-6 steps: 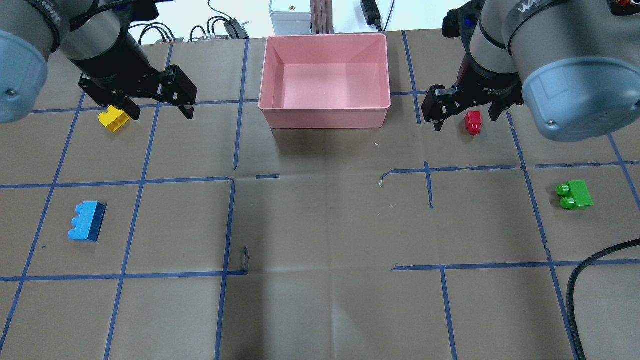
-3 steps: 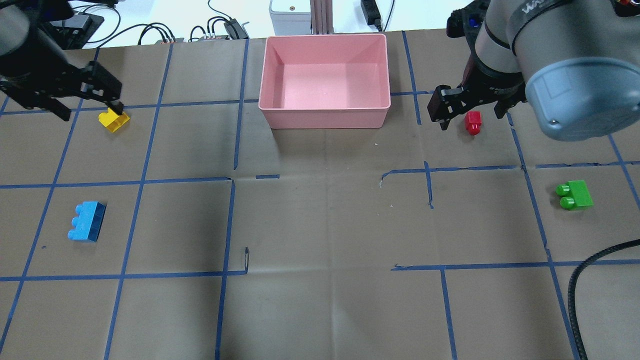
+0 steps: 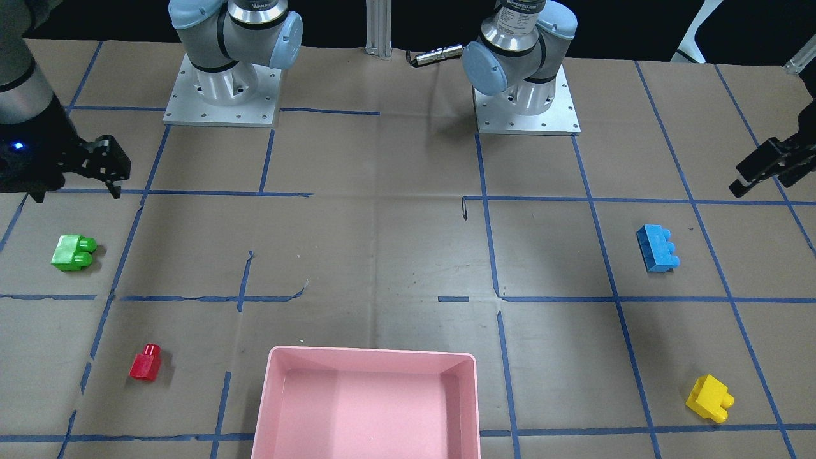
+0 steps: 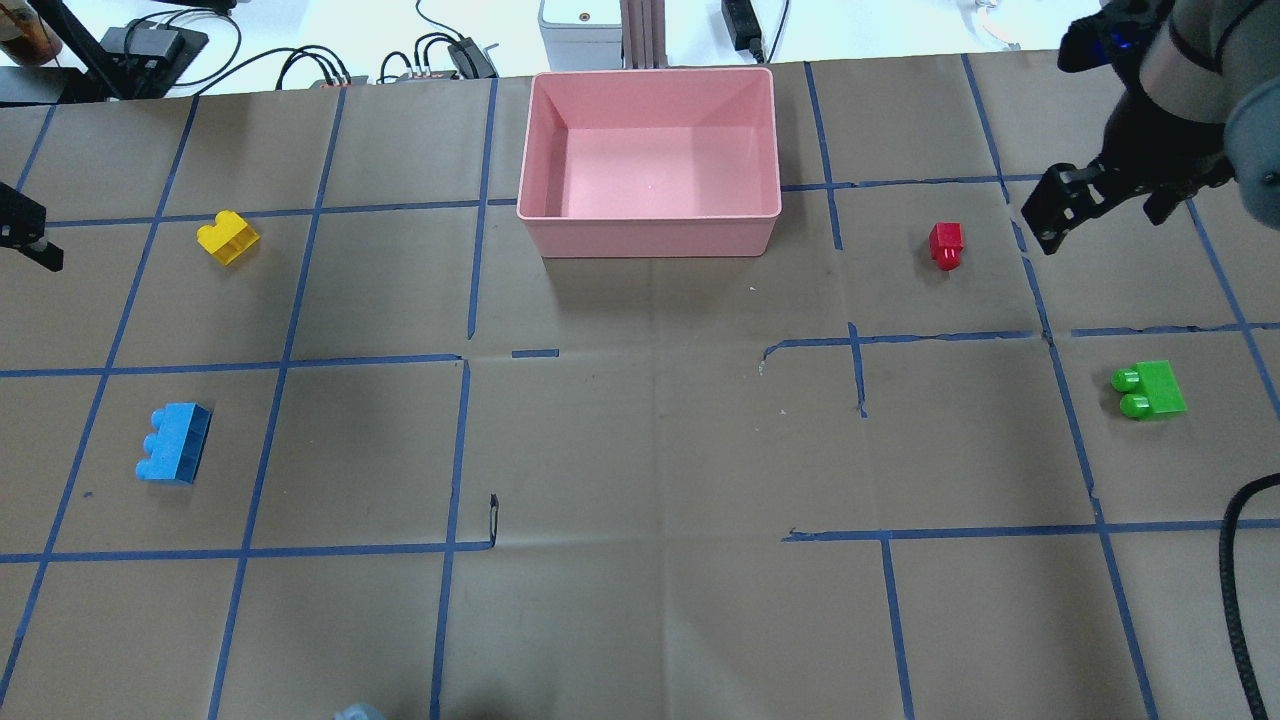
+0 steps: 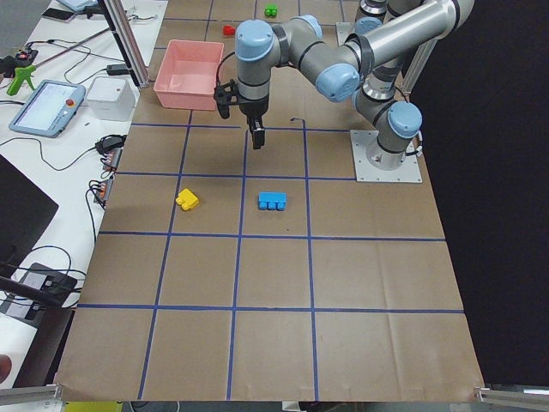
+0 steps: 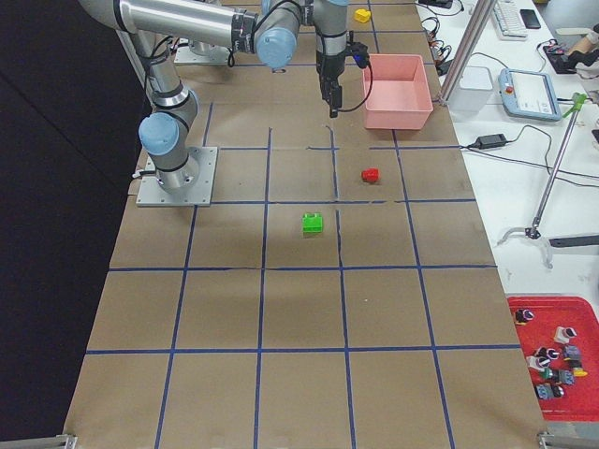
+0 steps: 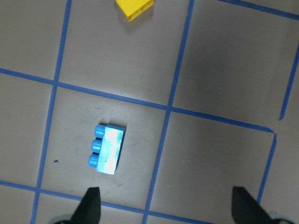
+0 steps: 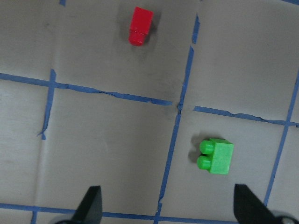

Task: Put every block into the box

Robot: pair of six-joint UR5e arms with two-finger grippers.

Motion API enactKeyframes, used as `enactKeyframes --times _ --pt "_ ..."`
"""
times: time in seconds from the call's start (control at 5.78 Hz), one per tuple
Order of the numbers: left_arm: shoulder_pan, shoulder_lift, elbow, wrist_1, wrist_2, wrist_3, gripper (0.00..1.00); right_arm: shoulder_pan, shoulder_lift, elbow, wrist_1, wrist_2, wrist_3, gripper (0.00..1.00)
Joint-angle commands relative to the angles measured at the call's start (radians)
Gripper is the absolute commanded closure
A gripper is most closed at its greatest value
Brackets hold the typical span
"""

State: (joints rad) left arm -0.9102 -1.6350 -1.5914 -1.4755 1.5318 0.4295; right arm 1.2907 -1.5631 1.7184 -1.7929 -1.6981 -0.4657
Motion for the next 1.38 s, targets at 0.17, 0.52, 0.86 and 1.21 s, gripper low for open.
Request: enactKeyframes --times 0.17,0.52,0.86,1.21 --pt "0.043 -0.078 -0.024 0.041 -0.004 0.174 0.01 -0.157 0.145 0.013 -0.171 0.0 -0.074 0.01" --pt "0.042 -0.086 -0.193 0.23 -0.01 0.196 0.01 -0.262 0.222 0.158 -0.364 0.07 -0.118 0.02" --pt "0.042 -0.161 -0.324 0.416 -0.009 0.196 0.01 -0.317 0.221 0.287 -0.501 0.131 -0.189 0.02" --pt "0.043 -0.254 -0.341 0.471 -0.009 0.204 0.01 -0.342 0.224 0.343 -0.548 0.143 -0.191 0.02"
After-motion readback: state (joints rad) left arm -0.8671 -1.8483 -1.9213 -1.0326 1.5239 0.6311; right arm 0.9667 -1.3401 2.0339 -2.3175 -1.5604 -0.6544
